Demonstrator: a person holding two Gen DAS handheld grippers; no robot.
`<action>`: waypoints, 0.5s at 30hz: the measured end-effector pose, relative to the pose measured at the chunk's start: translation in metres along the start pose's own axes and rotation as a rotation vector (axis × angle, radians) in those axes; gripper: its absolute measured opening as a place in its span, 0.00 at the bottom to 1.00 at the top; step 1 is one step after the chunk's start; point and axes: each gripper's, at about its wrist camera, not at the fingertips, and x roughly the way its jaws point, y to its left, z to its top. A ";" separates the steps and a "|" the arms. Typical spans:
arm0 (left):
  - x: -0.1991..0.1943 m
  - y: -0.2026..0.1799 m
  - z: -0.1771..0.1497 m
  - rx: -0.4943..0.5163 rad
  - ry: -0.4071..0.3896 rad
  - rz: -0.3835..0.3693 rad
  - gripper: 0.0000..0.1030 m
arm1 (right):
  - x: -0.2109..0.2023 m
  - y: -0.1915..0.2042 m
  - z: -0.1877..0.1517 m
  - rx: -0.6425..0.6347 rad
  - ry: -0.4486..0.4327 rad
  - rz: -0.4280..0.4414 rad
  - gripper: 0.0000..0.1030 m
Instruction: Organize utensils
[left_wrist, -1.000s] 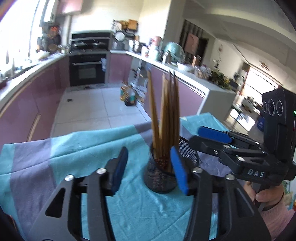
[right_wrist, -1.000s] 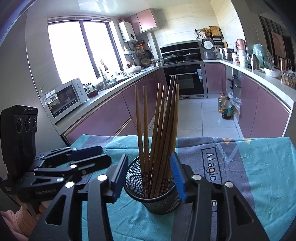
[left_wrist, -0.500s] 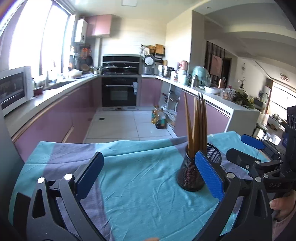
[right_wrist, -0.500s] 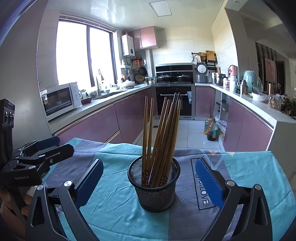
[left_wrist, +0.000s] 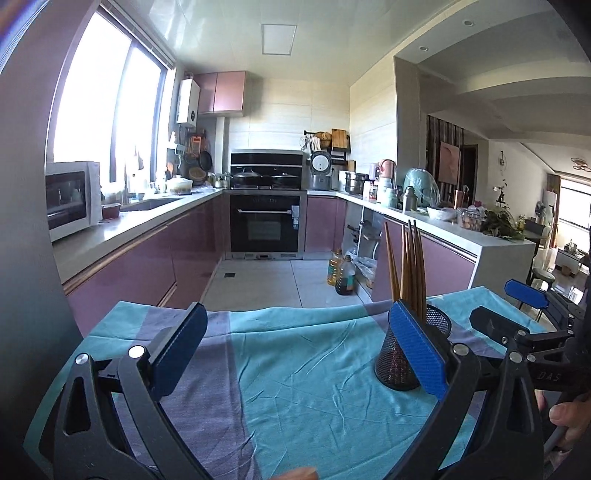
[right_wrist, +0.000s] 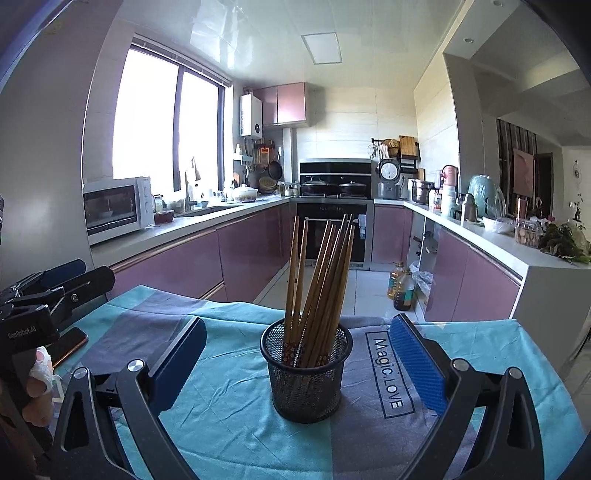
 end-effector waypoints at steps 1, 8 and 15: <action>-0.003 0.000 0.000 -0.003 -0.007 0.005 0.95 | -0.003 0.002 0.000 0.000 -0.006 -0.001 0.94; -0.019 0.002 -0.001 -0.014 -0.043 0.025 0.95 | -0.006 0.004 -0.003 0.007 -0.021 -0.006 0.94; -0.027 0.001 -0.003 -0.008 -0.052 0.038 0.95 | -0.012 0.007 -0.002 0.003 -0.041 -0.008 0.94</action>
